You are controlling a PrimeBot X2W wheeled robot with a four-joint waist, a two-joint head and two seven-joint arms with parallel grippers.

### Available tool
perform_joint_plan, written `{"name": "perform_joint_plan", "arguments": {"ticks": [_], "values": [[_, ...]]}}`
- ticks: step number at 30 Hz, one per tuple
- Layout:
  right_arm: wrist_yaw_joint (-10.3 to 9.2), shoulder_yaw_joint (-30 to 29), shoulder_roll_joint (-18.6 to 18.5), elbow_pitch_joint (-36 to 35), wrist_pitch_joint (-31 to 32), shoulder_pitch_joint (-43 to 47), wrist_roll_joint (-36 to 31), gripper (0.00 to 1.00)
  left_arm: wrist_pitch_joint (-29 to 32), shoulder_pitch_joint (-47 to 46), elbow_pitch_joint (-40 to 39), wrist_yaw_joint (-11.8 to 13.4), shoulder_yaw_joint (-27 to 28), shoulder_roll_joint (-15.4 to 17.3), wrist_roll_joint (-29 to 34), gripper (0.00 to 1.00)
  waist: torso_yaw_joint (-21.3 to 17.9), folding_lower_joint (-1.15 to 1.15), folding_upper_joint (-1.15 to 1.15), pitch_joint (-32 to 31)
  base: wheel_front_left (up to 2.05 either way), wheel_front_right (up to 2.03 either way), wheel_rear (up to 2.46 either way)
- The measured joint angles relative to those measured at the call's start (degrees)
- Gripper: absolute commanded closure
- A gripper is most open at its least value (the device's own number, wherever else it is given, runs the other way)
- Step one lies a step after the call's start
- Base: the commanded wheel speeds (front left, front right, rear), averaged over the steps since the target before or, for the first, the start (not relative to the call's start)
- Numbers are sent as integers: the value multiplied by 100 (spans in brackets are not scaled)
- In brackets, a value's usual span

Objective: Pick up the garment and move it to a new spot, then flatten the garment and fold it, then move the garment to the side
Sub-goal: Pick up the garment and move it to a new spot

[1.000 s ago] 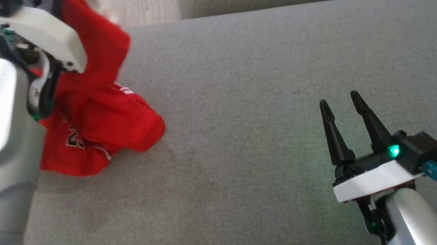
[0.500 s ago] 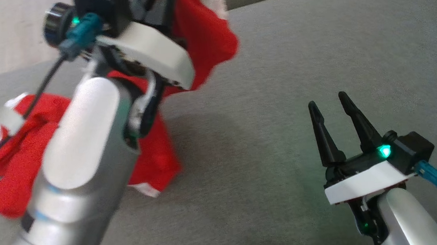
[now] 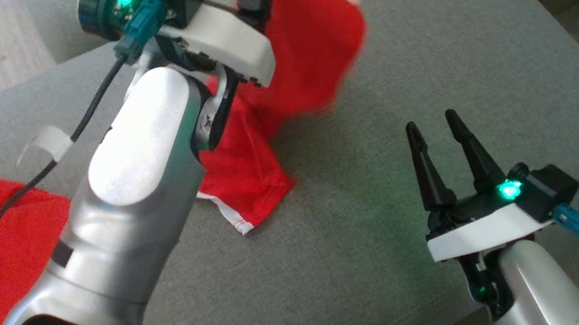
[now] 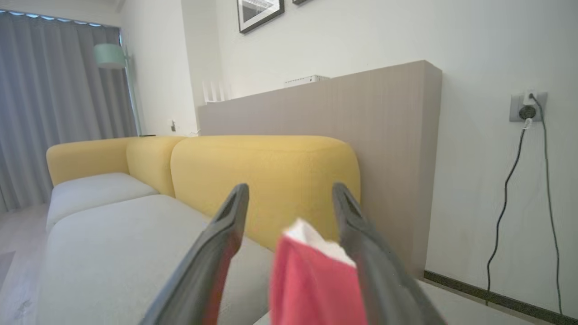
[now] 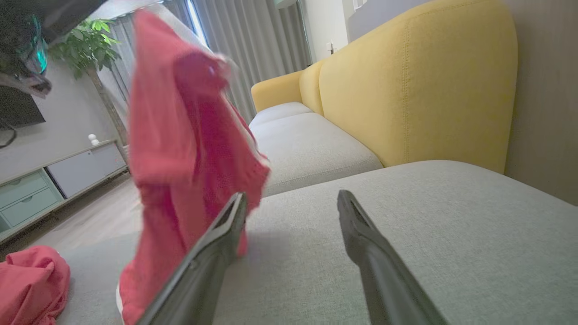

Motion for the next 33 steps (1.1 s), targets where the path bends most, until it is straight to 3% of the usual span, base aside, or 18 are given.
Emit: {"name": "perform_joint_plan", "arguments": {"ticks": [5,10,18,26,33], "values": [[0,-214,0,-33,0,1,-16,0,-296,0,366,-151,-7,245,112,0,229,0,0,17,0,0,0],[0,-483,1,-31,0,31,-120,0,-669,193,231,-101,109,765,156,0,647,-1,0,-63,0,0,0],[0,-795,3,-3,0,204,-409,0,-1162,2219,-467,227,187,1299,60,0,1435,-1,0,-265,0,0,0],[0,-865,4,-31,0,419,-572,0,-1657,4114,-1006,864,48,1377,201,0,1915,-2,0,-570,0,0,0],[0,-916,5,-78,0,719,-572,0,-1686,4873,-1294,1027,417,1048,277,0,2030,-2,0,-741,0,0,0]]}}
